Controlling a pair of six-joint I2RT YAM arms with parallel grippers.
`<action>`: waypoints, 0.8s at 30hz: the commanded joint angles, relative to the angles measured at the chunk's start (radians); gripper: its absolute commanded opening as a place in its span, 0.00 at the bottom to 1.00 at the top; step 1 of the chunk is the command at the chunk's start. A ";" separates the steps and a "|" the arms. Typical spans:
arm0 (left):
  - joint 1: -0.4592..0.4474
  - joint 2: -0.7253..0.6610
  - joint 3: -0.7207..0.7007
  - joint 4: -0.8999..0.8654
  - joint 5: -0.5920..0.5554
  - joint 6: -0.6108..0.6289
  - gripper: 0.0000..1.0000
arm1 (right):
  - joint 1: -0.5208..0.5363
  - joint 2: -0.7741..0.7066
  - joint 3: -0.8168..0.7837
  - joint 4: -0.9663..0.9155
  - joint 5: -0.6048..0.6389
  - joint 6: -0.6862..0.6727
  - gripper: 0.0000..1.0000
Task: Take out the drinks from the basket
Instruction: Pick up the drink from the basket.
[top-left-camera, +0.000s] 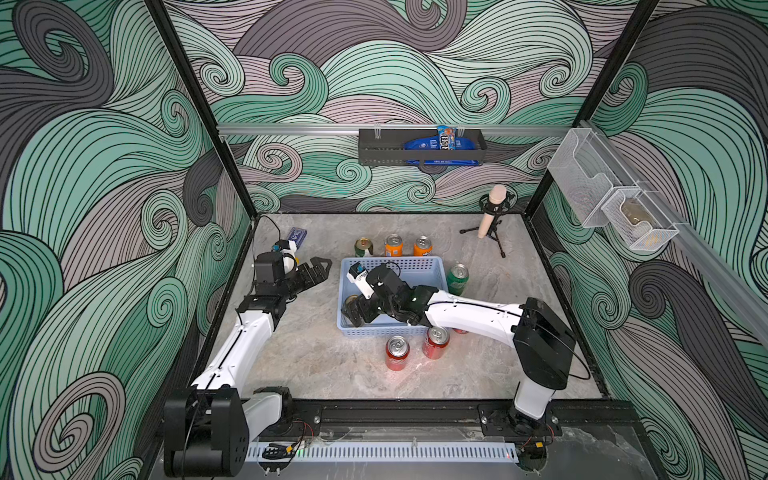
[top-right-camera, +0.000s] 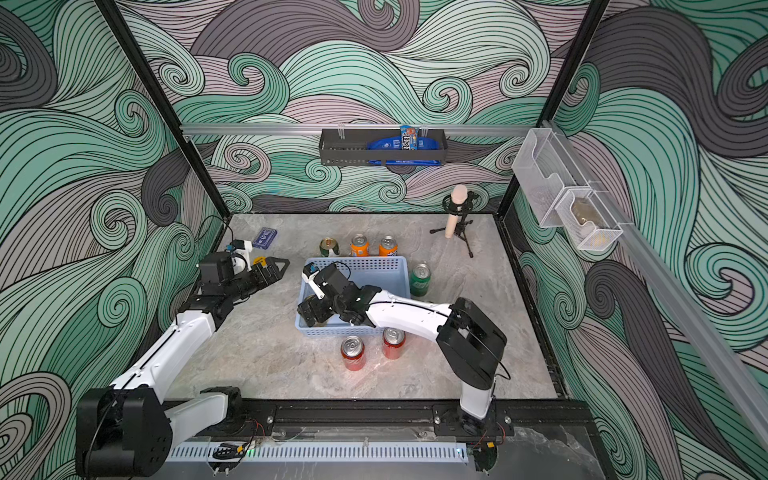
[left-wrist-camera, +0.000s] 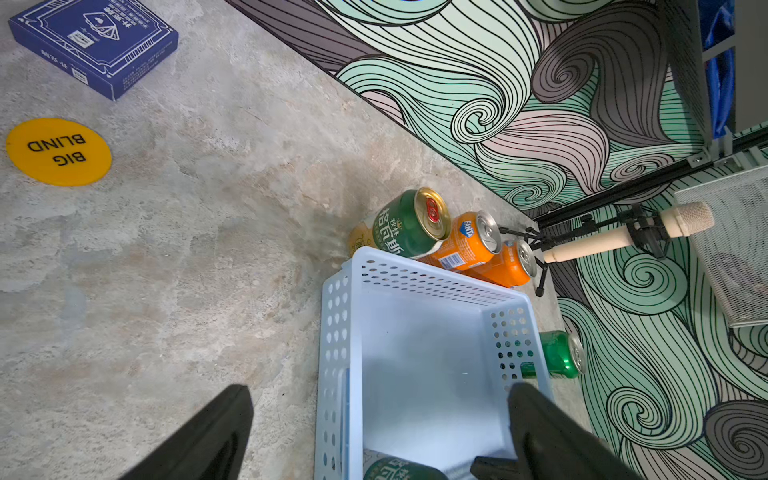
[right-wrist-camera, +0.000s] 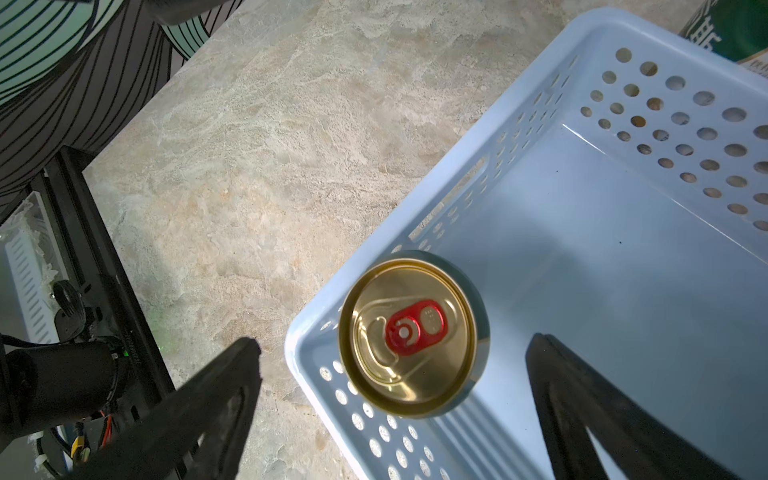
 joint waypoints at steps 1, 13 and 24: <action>0.008 -0.013 0.011 0.017 0.018 -0.002 0.99 | 0.005 0.034 0.021 -0.010 0.021 -0.002 0.99; 0.008 -0.010 0.010 0.018 0.028 -0.003 0.99 | 0.007 0.083 0.032 -0.010 0.024 0.012 0.97; 0.007 -0.012 0.009 0.018 0.026 -0.004 0.99 | 0.006 0.096 0.026 0.021 -0.005 0.024 0.88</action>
